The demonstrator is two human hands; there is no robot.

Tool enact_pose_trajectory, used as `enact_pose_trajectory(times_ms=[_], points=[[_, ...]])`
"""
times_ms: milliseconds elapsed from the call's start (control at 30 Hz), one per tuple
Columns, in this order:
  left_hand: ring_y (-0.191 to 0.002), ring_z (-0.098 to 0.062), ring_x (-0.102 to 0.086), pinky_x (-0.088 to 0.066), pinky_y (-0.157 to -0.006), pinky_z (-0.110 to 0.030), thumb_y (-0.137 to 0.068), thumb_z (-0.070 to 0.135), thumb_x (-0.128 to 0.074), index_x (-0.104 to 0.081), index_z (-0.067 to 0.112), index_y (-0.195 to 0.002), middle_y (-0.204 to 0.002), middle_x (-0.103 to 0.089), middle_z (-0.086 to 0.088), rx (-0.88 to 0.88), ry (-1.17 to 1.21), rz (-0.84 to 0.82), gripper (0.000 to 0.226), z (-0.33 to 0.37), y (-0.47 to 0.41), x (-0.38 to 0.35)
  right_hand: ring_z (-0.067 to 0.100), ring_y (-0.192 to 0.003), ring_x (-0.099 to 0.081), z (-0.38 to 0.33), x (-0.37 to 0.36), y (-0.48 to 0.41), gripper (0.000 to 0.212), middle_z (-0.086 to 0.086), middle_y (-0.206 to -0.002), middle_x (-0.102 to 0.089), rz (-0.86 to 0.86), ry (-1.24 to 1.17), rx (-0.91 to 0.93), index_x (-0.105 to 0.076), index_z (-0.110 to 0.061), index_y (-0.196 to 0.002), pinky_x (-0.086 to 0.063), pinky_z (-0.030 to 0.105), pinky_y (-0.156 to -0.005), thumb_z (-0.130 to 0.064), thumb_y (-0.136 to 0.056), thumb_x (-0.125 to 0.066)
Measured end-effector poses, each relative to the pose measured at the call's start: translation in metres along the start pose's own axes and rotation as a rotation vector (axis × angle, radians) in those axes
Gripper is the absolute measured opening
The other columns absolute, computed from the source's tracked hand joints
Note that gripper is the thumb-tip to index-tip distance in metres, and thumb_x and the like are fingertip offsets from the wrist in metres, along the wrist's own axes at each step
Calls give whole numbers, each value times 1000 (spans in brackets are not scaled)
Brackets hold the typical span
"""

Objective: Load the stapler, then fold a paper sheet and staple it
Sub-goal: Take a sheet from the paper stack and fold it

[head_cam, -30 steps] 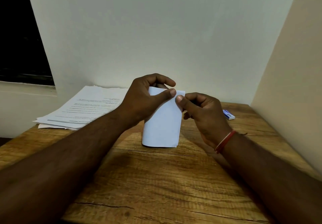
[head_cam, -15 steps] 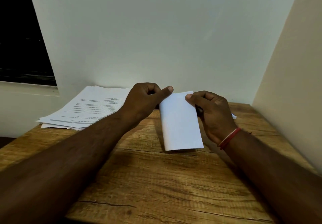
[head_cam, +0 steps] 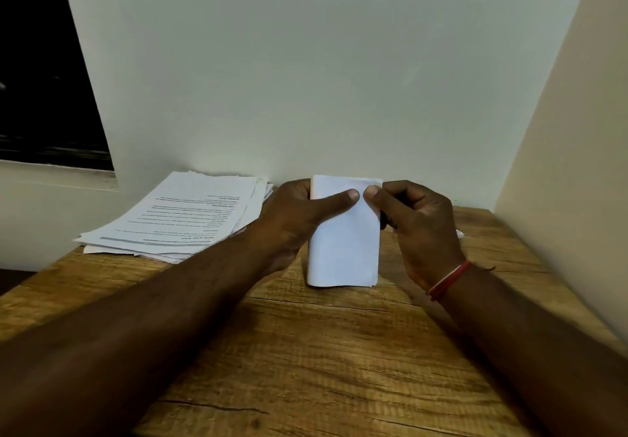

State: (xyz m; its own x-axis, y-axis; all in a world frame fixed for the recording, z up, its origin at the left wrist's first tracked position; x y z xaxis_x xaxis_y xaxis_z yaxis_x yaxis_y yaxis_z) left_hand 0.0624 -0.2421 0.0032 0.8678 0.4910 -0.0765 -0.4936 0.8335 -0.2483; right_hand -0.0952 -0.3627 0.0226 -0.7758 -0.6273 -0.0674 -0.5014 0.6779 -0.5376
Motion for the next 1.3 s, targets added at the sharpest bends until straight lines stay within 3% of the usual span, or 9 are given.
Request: enact_pose_trajectory(times_ms=[167, 267, 467, 633, 833, 1067, 1300], points=[[-95, -21, -84, -70, -85, -56, -93, 36, -91, -82, 17, -109, -103, -86, -2, -267, -309, 174, 27, 43, 11, 9, 13, -71, -68, -21, -2, 6, 10, 0, -79, -77, 42, 92, 172, -82, -7, -97, -57, 26, -66, -16, -100, -80], [-95, -21, -84, -69, -84, -59, -93, 40, -91, -80, 17, -106, -102, -85, -2, -312, -350, 190, 29, 48, 12, 10, 12, -76, -71, -25, -4, 7, 6, -2, -87, -79, 45, 119, 203, -82, -13, -99, -59, 29, -69, -18, -100, -80], [-106, -28, -83, -66, -96, -64, -95, 31, -90, -79, 13, -117, -112, -85, -7, -177, -257, 86, 31, 26, 5, 9, 18, -73, -67, -22, -4, 3, 25, 9, -89, -75, -37, -18, 102, -78, -8, -123, -55, 25, -61, -15, -100, -76], [-122, -47, -76, -57, -110, -69, -102, 23, -82, -72, 2, -137, -129, -79, -24, 5, -15, -118, 43, 11, 5, -5, 17, -79, -65, -9, -20, 4, 23, 3, -94, -73, -231, -372, -195, -81, -10, -111, -53, 32, -65, -21, -95, -69], [-108, -35, -81, -67, -92, -51, -103, 25, -78, -69, 5, -139, -126, -81, -21, 162, 108, -160, 42, 8, 12, -12, 17, -77, -66, -13, -25, 9, 20, 5, -91, -75, -261, -464, -267, -87, -17, -97, -57, 27, -65, -20, -92, -68], [-111, -40, -79, -65, -94, -53, -99, 31, -81, -71, 4, -139, -127, -79, -26, 213, 117, -163, 49, 3, 14, -15, 14, -68, -69, -11, -33, 16, 23, 5, -82, -77, -283, -459, -304, -89, -16, -90, -55, 25, -58, -15, -89, -66], [-111, -39, -77, -64, -90, -46, -101, 27, -78, -71, -1, -140, -128, -78, -28, 257, 176, -215, 48, 6, 16, -17, 14, -65, -65, -12, -34, 16, 20, 4, -77, -73, -284, -461, -300, -89, -17, -88, -55, 25, -58, -15, -87, -69]])
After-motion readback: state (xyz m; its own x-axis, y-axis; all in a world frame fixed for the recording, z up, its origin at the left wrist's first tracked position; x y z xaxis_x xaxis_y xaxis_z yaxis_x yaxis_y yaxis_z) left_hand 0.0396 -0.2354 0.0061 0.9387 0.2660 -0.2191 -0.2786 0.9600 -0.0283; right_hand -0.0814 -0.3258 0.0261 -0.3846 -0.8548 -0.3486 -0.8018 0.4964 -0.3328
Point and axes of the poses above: each hand's wrist, its own y-axis away from the middle knuckle, its own x-axis out of the back of the hand, z = x × y, the point moved 8 cm from there along -y, towards the middle knuckle
